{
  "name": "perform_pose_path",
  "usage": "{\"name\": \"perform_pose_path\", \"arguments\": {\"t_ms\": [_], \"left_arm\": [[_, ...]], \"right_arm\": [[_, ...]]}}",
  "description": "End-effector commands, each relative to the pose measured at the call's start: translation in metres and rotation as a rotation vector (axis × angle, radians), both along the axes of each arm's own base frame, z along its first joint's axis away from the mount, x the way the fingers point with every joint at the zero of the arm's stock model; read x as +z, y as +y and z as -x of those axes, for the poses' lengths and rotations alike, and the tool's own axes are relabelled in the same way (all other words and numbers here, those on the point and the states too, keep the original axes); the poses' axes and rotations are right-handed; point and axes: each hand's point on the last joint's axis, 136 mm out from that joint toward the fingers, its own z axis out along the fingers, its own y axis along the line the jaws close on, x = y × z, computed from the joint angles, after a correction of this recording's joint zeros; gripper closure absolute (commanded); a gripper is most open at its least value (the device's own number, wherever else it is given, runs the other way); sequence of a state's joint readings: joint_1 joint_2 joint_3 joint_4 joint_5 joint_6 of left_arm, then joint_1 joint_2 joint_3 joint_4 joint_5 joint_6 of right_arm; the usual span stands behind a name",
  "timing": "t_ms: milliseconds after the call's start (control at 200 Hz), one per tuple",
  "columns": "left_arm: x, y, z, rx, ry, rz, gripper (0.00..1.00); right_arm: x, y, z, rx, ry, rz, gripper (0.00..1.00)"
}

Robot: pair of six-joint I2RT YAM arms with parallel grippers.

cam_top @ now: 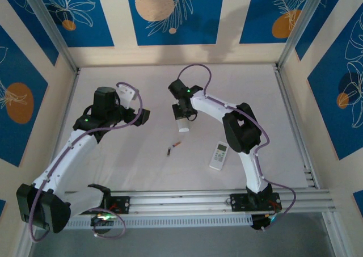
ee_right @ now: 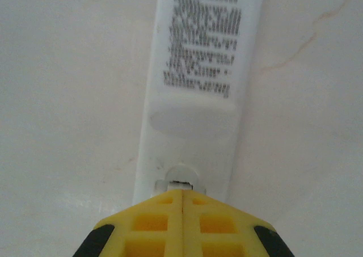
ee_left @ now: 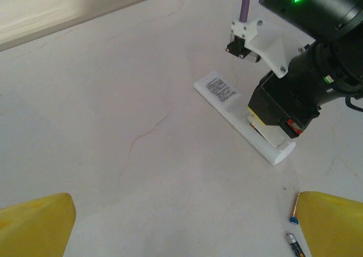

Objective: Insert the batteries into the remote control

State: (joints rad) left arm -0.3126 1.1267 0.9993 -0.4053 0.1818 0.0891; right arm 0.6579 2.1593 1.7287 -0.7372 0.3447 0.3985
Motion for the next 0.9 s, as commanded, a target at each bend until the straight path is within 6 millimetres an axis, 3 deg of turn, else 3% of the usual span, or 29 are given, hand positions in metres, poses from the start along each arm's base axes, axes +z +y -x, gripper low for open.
{"name": "perform_pose_path", "arguments": {"t_ms": [0, 160, 390, 460, 575, 770, 895], "left_arm": [[-0.001, -0.002, 0.005, -0.019, -0.006, -0.013, 0.0], [-0.001, -0.003, 0.005, -0.02, -0.005, -0.01, 0.0], [-0.001, -0.002, 0.005, -0.02, -0.006, -0.012, 0.0], [-0.001, -0.002, 0.005, -0.019, -0.004, -0.012, 0.0], [0.0, -0.002, 0.005, -0.019, -0.01, -0.012, 0.0], [0.001, -0.002, 0.005, -0.02, -0.012, -0.011, 0.0], [0.001, -0.002, 0.005, -0.018, -0.012, -0.014, 0.0]], "right_arm": [[-0.029, -0.005, 0.015, -0.031, 0.074, 0.013, 0.98], [-0.023, -0.009, 0.013, -0.034, 0.061, 0.022, 0.98], [0.023, 0.001, 0.002, -0.021, -0.017, -0.037, 0.97], [0.027, 0.002, 0.003, -0.027, -0.029, -0.051, 0.95], [0.014, -0.003, 0.003, -0.051, -0.016, -0.037, 0.94], [-0.026, -0.003, 0.016, -0.049, 0.073, -0.012, 0.92], [-0.027, -0.007, 0.017, -0.059, 0.078, -0.001, 0.87]]}}
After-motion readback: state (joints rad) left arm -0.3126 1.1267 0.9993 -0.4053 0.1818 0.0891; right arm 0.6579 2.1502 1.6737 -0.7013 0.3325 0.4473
